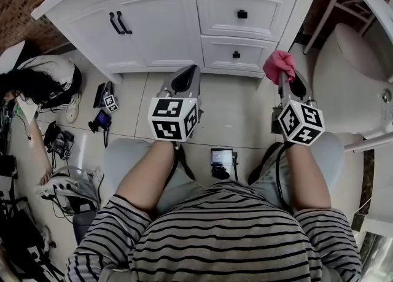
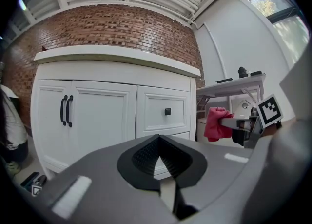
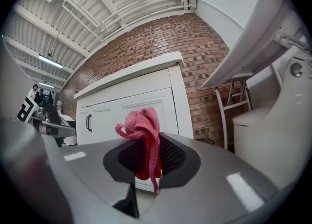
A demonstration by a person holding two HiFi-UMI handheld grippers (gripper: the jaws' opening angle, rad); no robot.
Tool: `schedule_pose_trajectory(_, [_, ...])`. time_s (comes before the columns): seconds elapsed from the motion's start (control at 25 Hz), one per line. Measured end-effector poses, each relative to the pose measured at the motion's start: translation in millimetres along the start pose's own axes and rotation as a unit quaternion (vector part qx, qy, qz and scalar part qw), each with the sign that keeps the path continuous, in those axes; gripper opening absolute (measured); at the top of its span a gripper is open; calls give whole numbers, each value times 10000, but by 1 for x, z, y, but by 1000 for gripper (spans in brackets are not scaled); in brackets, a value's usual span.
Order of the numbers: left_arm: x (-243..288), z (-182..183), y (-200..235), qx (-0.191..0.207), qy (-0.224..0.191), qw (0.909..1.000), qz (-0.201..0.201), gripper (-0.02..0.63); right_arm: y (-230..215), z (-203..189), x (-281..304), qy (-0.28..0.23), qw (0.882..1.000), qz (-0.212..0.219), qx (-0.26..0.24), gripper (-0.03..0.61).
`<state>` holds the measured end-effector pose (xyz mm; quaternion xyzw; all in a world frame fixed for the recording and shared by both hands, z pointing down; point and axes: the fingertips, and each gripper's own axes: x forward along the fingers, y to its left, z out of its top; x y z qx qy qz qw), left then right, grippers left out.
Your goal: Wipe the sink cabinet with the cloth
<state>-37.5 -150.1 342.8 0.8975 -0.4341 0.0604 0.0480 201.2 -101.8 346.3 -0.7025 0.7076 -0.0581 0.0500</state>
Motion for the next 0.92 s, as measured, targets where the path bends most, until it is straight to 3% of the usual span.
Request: schedule_pose_trajectory(0.92, [9,-1,-1,-80,-14,9999,-68,2,-3,-7,6,27,9999,-55,-95,63])
